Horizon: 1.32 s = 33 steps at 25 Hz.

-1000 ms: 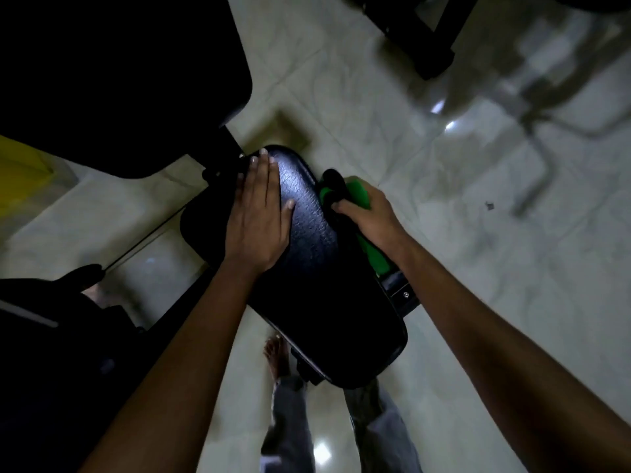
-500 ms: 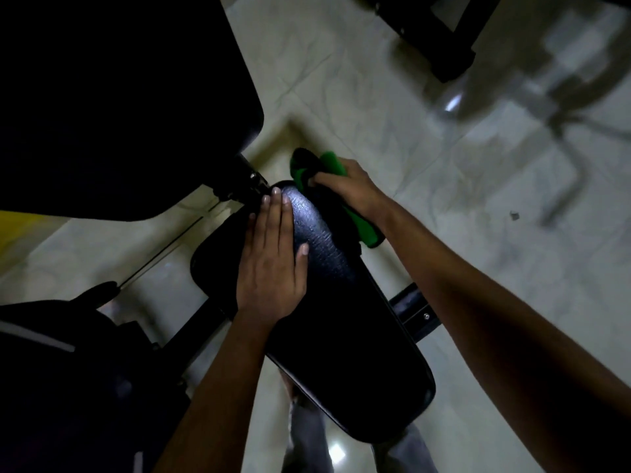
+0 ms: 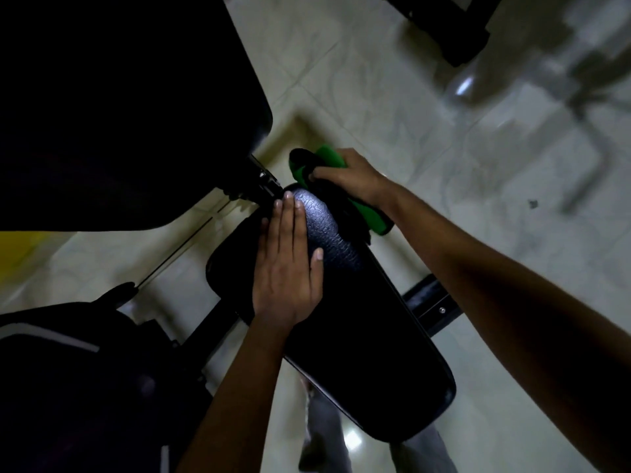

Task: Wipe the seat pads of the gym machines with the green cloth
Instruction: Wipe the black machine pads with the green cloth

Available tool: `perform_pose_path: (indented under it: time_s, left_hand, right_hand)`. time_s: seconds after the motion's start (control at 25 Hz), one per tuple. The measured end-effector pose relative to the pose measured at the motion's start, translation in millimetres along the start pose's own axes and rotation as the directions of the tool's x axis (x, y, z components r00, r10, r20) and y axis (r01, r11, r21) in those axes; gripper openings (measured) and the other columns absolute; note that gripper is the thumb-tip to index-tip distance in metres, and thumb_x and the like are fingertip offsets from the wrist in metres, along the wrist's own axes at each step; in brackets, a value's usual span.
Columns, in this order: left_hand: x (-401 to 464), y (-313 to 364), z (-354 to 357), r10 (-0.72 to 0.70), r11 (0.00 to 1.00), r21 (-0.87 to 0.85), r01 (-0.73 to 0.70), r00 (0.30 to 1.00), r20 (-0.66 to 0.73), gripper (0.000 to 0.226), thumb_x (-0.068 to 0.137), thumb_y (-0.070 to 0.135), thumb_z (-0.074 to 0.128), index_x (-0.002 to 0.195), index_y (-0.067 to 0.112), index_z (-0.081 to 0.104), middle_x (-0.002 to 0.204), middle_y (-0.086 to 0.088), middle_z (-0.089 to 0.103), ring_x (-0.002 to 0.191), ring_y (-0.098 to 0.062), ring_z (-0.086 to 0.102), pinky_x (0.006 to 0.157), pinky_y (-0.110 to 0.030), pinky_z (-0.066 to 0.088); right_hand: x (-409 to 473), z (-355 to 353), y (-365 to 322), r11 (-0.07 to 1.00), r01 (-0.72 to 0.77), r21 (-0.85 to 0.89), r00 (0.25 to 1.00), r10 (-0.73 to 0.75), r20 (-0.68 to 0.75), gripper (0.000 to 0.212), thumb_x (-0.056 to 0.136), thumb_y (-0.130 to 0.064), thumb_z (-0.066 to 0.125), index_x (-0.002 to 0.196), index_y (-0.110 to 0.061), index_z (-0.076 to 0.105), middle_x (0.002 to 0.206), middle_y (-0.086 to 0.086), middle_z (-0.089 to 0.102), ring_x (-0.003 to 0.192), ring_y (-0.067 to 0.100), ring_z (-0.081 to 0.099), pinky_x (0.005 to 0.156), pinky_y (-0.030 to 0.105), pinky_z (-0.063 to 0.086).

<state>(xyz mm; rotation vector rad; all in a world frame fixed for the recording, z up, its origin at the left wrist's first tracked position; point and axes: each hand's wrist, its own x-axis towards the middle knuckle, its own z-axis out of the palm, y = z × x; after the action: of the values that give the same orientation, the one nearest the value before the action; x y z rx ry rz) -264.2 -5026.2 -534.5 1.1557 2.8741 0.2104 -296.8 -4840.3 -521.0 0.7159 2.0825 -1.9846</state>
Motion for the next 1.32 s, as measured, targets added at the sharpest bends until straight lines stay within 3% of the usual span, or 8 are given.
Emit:
perform_pose_path:
  time_s: [0.12, 0.24, 0.44, 0.72, 0.88, 1.0, 1.16, 1.32]
  left_hand:
    - [-1.6, -0.1, -0.9, 0.007, 1.0, -0.003, -0.007, 1.0, -0.003, 0.064, 0.094, 0.03, 0.03, 0.147, -0.004, 0.022, 0.156, -0.019, 0.017, 0.146, -0.028, 0.013, 0.118, -0.043, 0.014]
    - [-0.7, -0.3, 0.2, 0.006, 1.0, 0.006, -0.006, 1.0, -0.01, 0.064, 0.094, 0.03, 0.031, 0.147, -0.004, 0.021, 0.156, -0.019, 0.016, 0.146, -0.028, 0.013, 0.118, -0.044, 0.015]
    - [-2.9, -0.4, 1.3, 0.019, 0.999, 0.048, -0.018, 1.0, -0.019, 0.062, 0.096, 0.03, 0.028, 0.148, -0.004, 0.02, 0.156, -0.02, 0.016, 0.146, -0.029, 0.013, 0.118, -0.044, 0.014]
    - [-5.2, -0.4, 3.7, 0.031, 0.999, 0.035, -0.03, 0.999, -0.03, 0.062, 0.096, 0.03, 0.028, 0.148, -0.004, 0.019, 0.156, -0.02, 0.016, 0.145, -0.031, 0.014, 0.118, -0.045, 0.016]
    - [-5.1, -2.1, 4.8, 0.059, 0.998, 0.032, -0.058, 0.998, -0.035, 0.06, 0.098, 0.03, 0.027, 0.148, -0.003, 0.018, 0.156, -0.021, 0.015, 0.145, -0.033, 0.014, 0.118, -0.044, 0.012]
    - [-8.3, -5.2, 7.8, 0.114, 0.993, 0.045, -0.112, 0.992, -0.045, 0.059, 0.099, 0.03, 0.026, 0.147, -0.003, 0.022, 0.156, -0.02, 0.019, 0.144, -0.034, 0.016, 0.118, -0.045, 0.011]
    - [-10.4, -8.6, 4.8, 0.214, 0.977, 0.019, -0.214, 0.974, -0.07, 0.059, 0.097, 0.033, 0.032, 0.146, 0.0, 0.029, 0.154, -0.018, 0.025, 0.143, -0.035, 0.02, 0.117, -0.05, 0.012]
    - [-18.3, -8.2, 1.5, 0.504, 0.864, -0.004, -0.504, 0.864, -0.011, 0.065, 0.094, 0.041, 0.038, 0.146, 0.002, 0.03, 0.155, -0.017, 0.023, 0.144, -0.035, 0.018, 0.118, -0.048, 0.009]
  right_hand:
    - [-57.9, -8.3, 39.5, 0.984, -0.031, 0.176, 0.991, 0.053, -0.121, 0.023, 0.082, 0.003, 0.063, 0.074, -0.017, 0.056, 0.057, -0.012, 0.055, 0.054, 0.001, 0.05, 0.056, 0.015, 0.04]
    - [-89.0, -13.4, 55.8, 0.973, -0.086, 0.214, 0.991, 0.106, -0.082, 0.021, 0.082, 0.005, 0.063, 0.077, -0.014, 0.057, 0.058, -0.009, 0.056, 0.054, 0.005, 0.051, 0.053, 0.016, 0.04]
    - [-46.5, -4.1, 33.8, 0.979, 0.0, 0.203, 0.994, 0.022, -0.108, 0.016, 0.076, -0.015, 0.073, 0.082, -0.01, 0.059, 0.069, 0.002, 0.053, 0.065, 0.009, 0.051, 0.061, 0.024, 0.04]
    - [-160.1, -26.4, 85.5, 0.96, -0.2, 0.194, 0.973, 0.218, -0.077, 0.013, 0.078, 0.002, 0.07, 0.078, -0.008, 0.062, 0.068, 0.003, 0.059, 0.066, 0.016, 0.056, 0.062, 0.025, 0.041]
    - [-118.5, -14.8, 62.4, 0.985, -0.11, 0.129, 0.972, 0.134, -0.192, 0.008, 0.079, 0.001, 0.068, 0.084, 0.001, 0.063, 0.065, 0.004, 0.057, 0.057, 0.008, 0.053, 0.056, 0.021, 0.041]
    - [-113.9, -5.6, 61.0, 0.985, -0.091, 0.144, 0.948, 0.13, -0.292, 0.018, 0.078, -0.001, 0.069, 0.092, 0.009, 0.062, 0.069, 0.004, 0.057, 0.055, 0.004, 0.052, 0.057, 0.019, 0.042]
    - [-179.8, -11.0, 87.3, 0.97, -0.241, 0.044, 0.922, 0.243, -0.303, 0.013, 0.078, -0.008, 0.071, 0.089, -0.006, 0.065, 0.076, 0.004, 0.06, 0.05, -0.005, 0.053, 0.053, 0.009, 0.041]
    - [-177.0, -10.9, 84.3, 0.974, -0.223, 0.038, 0.925, 0.224, -0.307, 0.01, 0.079, -0.013, 0.071, 0.085, -0.011, 0.065, 0.078, 0.003, 0.063, 0.06, 0.005, 0.056, 0.059, 0.015, 0.044]
